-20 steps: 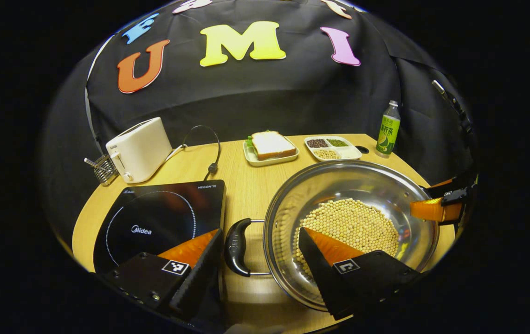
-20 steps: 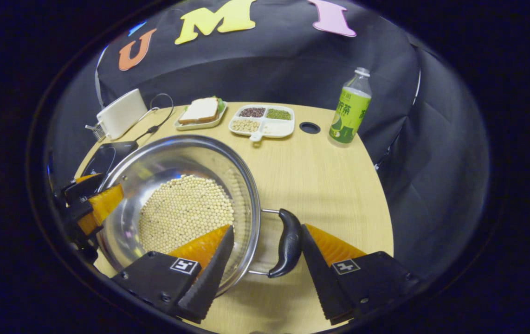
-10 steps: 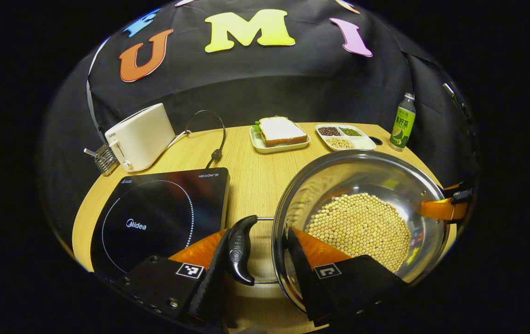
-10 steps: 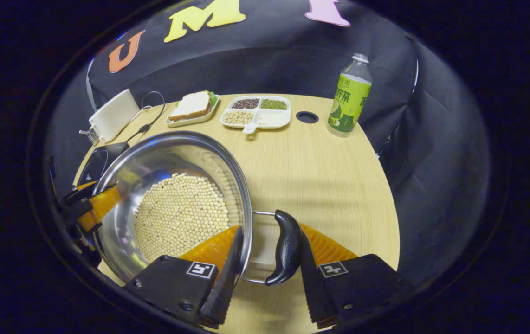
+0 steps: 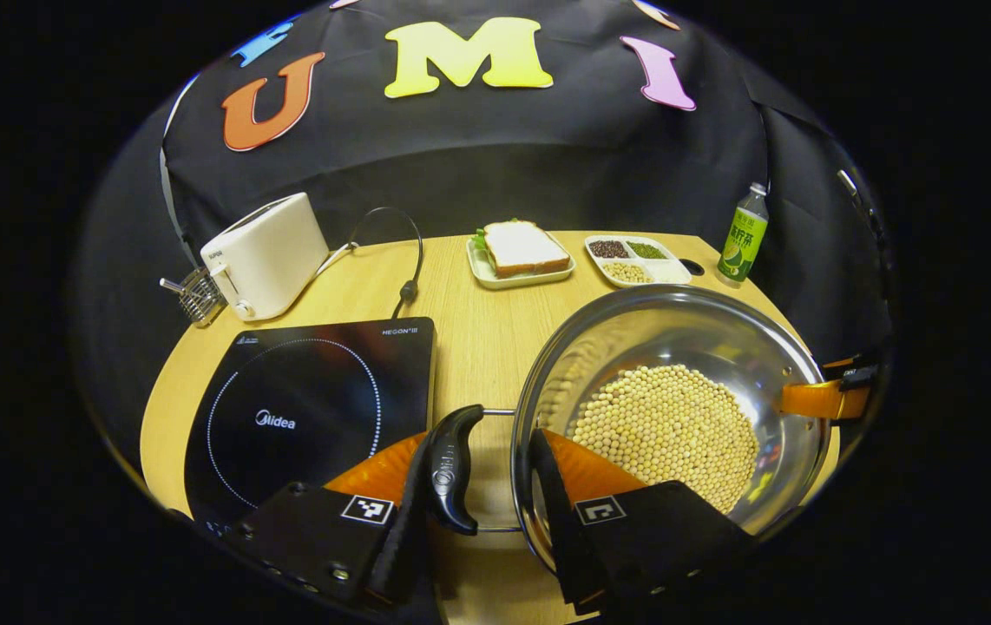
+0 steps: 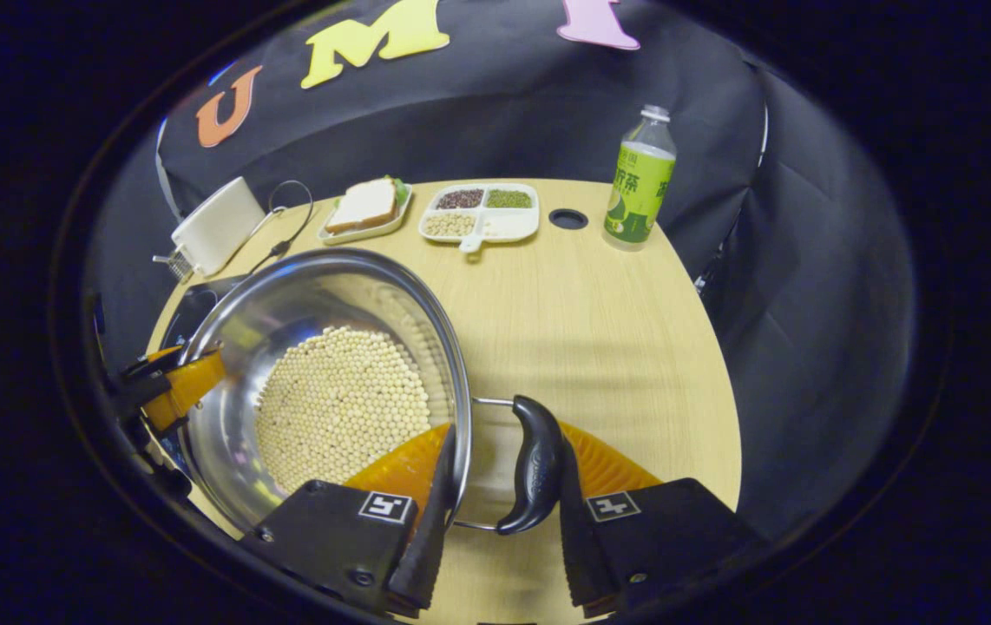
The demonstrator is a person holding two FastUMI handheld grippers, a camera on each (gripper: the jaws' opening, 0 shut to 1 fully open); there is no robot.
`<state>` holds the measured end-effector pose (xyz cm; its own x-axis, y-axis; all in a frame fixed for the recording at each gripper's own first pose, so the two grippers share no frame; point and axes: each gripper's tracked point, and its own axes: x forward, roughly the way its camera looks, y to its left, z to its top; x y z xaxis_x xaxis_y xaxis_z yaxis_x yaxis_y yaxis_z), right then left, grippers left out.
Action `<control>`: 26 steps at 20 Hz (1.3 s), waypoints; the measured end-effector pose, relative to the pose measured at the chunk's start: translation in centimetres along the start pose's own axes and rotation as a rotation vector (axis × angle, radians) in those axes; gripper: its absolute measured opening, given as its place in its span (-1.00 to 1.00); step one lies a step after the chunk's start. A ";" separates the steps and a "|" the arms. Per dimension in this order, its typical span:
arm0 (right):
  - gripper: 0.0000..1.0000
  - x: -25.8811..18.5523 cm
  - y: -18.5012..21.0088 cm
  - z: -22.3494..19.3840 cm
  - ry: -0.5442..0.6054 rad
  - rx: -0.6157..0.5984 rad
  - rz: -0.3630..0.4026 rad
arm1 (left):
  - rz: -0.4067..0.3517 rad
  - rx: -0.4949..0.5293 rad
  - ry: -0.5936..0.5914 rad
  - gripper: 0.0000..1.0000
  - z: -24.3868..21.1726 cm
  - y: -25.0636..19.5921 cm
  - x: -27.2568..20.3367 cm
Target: First push the handle of the pot to place it horizontally, then grasp the pot with both hands and set it on the induction cooktop.
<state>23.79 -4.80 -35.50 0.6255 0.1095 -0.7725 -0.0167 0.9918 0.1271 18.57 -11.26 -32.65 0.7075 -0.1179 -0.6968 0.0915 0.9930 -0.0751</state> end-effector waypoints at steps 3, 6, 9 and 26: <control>0.18 -1.8 1.0 0.2 -0.021 -0.005 0.000 | -0.001 -0.005 -0.017 0.22 0.4 0.9 -1.5; 0.14 -3.2 2.4 0.5 -0.045 -0.008 0.006 | 0.000 -0.006 -0.037 0.22 0.8 2.2 -2.9; 0.14 -4.6 4.5 0.5 -0.062 -0.010 0.020 | 0.013 -0.004 -0.064 0.22 1.3 3.9 -4.4; 0.14 -6.4 22.3 -0.5 -0.067 -0.041 0.099 | 0.100 -0.017 -0.096 0.22 -0.3 20.1 -9.3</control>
<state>19.03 16.66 -27.98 0.6700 0.2035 -0.7139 -0.1121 0.9784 0.1737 13.58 9.82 -27.92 0.7764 -0.0179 -0.6300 0.0055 0.9998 -0.0217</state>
